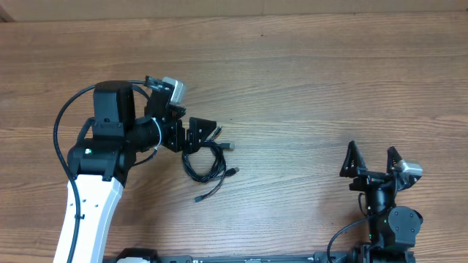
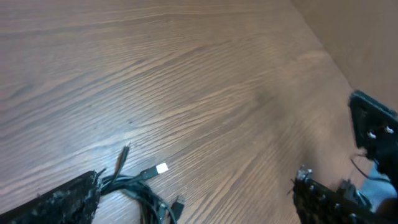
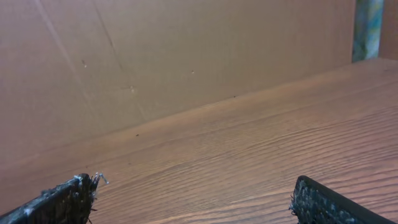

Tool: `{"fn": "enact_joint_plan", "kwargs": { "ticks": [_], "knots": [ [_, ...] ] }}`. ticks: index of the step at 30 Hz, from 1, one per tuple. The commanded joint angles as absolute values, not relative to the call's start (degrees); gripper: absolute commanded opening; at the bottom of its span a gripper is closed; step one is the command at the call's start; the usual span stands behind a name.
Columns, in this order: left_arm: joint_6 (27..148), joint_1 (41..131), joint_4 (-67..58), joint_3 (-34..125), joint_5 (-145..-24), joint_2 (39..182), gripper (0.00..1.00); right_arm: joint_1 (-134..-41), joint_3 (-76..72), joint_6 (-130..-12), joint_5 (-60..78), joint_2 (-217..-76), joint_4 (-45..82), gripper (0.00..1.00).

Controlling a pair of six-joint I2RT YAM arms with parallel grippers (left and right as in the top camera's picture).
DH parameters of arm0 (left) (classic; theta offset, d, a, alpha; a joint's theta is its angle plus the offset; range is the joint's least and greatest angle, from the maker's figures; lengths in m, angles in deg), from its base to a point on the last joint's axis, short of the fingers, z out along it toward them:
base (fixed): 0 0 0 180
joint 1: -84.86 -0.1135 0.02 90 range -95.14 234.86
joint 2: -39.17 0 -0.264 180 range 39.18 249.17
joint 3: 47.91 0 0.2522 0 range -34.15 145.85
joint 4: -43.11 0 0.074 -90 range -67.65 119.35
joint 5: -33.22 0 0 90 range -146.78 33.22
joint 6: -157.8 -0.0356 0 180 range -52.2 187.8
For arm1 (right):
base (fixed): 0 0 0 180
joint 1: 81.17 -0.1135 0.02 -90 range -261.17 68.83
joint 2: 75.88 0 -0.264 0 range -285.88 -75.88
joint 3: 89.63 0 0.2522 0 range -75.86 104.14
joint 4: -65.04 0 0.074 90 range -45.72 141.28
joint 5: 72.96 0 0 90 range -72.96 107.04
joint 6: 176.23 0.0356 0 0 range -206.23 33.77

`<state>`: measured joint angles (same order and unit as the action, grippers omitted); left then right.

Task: Untangle cables
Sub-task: 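Move the left gripper over the black cable bundle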

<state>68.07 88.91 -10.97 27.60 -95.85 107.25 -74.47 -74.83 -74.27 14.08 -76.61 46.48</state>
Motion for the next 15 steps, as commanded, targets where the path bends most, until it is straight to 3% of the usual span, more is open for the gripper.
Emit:
{"fn": "enact_joint_plan", "kwargs": {
  "ticks": [1,15],
  "knots": [
    [76.0,89.0,-11.1,29.0,-88.5,107.9,0.96,-74.7,-75.4,-74.3,14.5,-76.1,46.6,1.0],
    [82.9,89.0,-15.1,30.0,-75.6,107.9,0.9,-74.7,-75.4,-74.3,14.5,-76.1,46.6,1.0]
  ]
}}
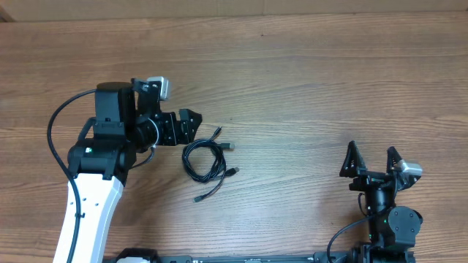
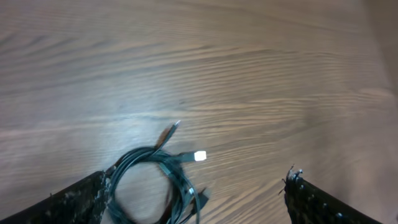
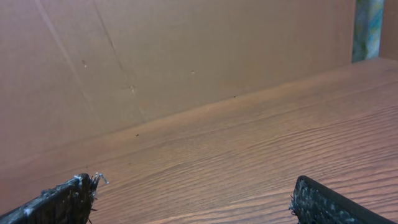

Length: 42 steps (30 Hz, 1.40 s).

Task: Untangle cables
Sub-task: 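Move the left gripper over the black cable bundle, then lower the left gripper and close it on the cable bundle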

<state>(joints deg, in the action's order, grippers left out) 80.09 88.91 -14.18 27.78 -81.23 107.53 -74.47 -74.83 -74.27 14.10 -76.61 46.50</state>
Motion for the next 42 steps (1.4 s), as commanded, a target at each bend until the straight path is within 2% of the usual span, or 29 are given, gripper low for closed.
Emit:
{"fn": "enact_joint_plan", "kwargs": {
  "ticks": [1,6,10,19,25,33,35,42],
  "knots": [
    [83.2,89.0,-15.9,30.5,-74.5,107.9,0.9,-74.7,-75.4,-74.3,14.5,-76.1,46.6,1.0],
    [84.4,89.0,-22.0,35.1,-68.3,108.3,0.92,-74.7,-75.4,-74.3,14.5,-76.1,46.6,1.0],
    [84.6,89.0,-24.8,38.0,-67.8,108.8,1.0,-74.7,-75.4,-74.3,14.5,-76.1,46.6,1.0],
    [84.9,89.0,-24.4,38.0,-69.1,108.8,1.0,-74.7,-75.4,-74.3,14.5,-76.1,46.6,1.0],
    [90.8,89.0,-24.0,37.9,-68.2,109.2,1.0,-74.7,-75.4,-74.3,14.5,-76.1,46.6,1.0],
    [107.2,89.0,-31.5,37.9,-62.2,114.4,0.85,-74.7,-75.4,-74.3,14.5,-76.1,46.6,1.0],
    [109.6,89.1,-33.9,37.9,-62.5,117.8,0.79,-74.7,-75.4,-74.3,14.5,-76.1,46.6,1.0],
    [110.7,91.1,-36.5,37.9,-62.6,124.8,0.78,-74.7,-75.4,-74.3,14.5,-76.1,46.6,1.0]
  ]
}}
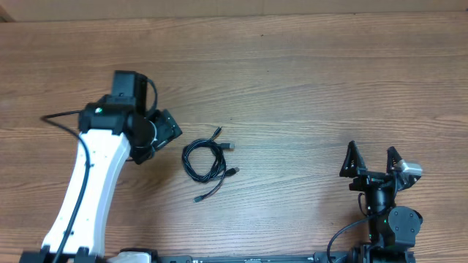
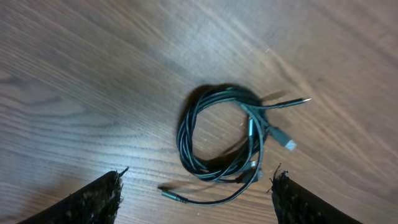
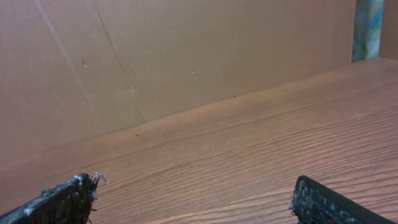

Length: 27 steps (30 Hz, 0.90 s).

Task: Untangle cables
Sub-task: 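Lower the left gripper and close it on the cable bundle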

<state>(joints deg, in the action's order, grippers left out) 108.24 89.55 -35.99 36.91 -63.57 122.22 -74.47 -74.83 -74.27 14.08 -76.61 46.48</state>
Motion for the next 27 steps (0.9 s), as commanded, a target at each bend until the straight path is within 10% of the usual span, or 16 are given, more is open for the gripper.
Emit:
{"fn": "enact_joint_plan", "kwargs": {
  "ticks": [1,27],
  "knots": [
    [110.7,91.8,-36.5,37.9,-62.6,125.8,0.78,-74.7,-75.4,-74.3,14.5,-76.1,46.6,1.0],
    [115.9,98.1,-33.2,37.4,-62.8,147.8,0.62,-74.7,-75.4,-74.3,14.5,-76.1,46.6,1.0]
  ]
}}
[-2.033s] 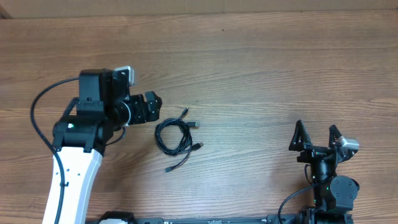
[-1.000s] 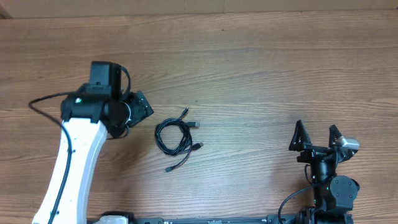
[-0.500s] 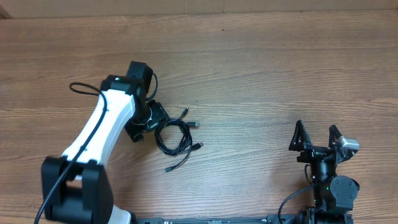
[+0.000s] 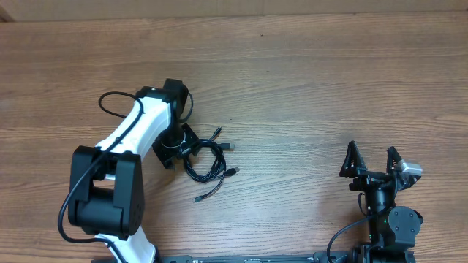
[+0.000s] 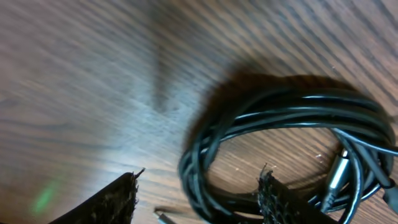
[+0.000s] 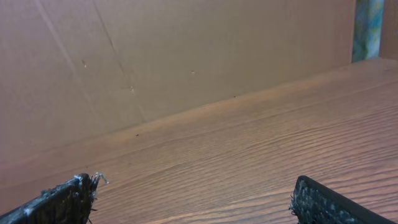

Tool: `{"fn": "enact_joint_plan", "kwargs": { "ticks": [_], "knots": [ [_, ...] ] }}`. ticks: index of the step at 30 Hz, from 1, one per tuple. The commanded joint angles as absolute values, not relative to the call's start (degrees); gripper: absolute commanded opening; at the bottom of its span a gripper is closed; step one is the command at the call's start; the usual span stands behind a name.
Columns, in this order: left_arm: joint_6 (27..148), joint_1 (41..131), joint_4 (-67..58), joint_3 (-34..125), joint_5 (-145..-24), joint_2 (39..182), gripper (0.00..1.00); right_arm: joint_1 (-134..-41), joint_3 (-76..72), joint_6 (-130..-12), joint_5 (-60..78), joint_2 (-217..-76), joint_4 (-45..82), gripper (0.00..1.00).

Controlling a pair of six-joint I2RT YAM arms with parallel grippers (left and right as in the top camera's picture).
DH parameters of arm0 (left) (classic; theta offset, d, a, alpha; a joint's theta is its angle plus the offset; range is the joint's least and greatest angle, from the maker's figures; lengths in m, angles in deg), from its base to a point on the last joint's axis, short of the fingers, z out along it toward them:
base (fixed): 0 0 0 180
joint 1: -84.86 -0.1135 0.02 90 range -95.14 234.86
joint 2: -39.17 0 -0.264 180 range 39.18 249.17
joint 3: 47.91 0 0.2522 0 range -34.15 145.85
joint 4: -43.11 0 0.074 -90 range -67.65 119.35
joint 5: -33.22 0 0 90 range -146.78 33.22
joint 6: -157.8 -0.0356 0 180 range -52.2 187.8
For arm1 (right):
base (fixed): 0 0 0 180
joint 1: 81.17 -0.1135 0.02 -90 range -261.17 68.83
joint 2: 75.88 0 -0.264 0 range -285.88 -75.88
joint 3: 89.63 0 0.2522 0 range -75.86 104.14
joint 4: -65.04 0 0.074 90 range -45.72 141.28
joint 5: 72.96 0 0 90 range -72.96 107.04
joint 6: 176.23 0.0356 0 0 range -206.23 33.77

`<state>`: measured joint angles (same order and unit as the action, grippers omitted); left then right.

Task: Untangle cables
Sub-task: 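Lower the left gripper and close it on the cable bundle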

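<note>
A black cable bundle (image 4: 206,159) lies coiled on the wooden table, with loose plug ends toward the right and lower left. My left gripper (image 4: 177,148) is low at the coil's left edge and open. In the left wrist view the coil (image 5: 283,118) fills the frame, and its left strands (image 5: 198,163) pass between the two fingertips (image 5: 115,202) of the left gripper (image 5: 198,198). My right gripper (image 4: 373,162) rests open near the front right, far from the cables. The right wrist view has the right gripper (image 6: 193,202) with nothing between its fingers.
The wooden table (image 4: 307,80) stretches to a cardboard wall (image 6: 186,50) at the back. The right arm's base (image 4: 391,219) sits at the front edge. The left arm's white link (image 4: 135,131) curves over the table's left half.
My left gripper has moved right and down from beside the coil onto its left edge; strands now lie between its open fingers. The coil and the right arm have not moved.
My left gripper was first open at the coil's upper left, then a little farther back to the left, then higher with the whole coil in its wrist view. Now it straddles the coil's left strands. The cables lie where they did; the right gripper stayed parked open.
</note>
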<state>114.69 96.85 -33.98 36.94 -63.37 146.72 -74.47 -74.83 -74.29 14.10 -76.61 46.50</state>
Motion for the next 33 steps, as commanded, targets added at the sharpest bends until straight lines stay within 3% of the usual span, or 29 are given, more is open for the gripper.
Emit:
{"fn": "enact_joint_plan", "kwargs": {
  "ticks": [1,13,16,24,29,33],
  "knots": [
    [115.9,98.4,-32.5,37.1,-62.7,147.8,0.62,-74.7,-75.4,-74.3,14.5,-76.1,46.6,1.0],
    [116.7,101.0,-28.7,32.6,-58.0,147.9,0.55,-74.7,-75.4,-74.3,14.5,-76.1,46.6,1.0],
    [116.7,101.1,-28.0,31.8,-57.2,147.8,0.45,-74.7,-75.4,-74.3,14.5,-76.1,46.6,1.0],
    [121.9,101.1,-27.1,30.8,-58.8,147.8,0.05,-74.7,-75.4,-74.3,14.5,-76.1,46.6,1.0],
    [129.7,101.1,-27.2,30.8,-64.9,147.8,0.04,-74.7,-75.4,-74.3,14.5,-76.1,46.6,1.0],
    [141.0,101.1,-27.2,30.8,-78.8,147.8,0.04,-74.7,-75.4,-74.3,14.5,-76.1,46.6,1.0]
  ]
}}
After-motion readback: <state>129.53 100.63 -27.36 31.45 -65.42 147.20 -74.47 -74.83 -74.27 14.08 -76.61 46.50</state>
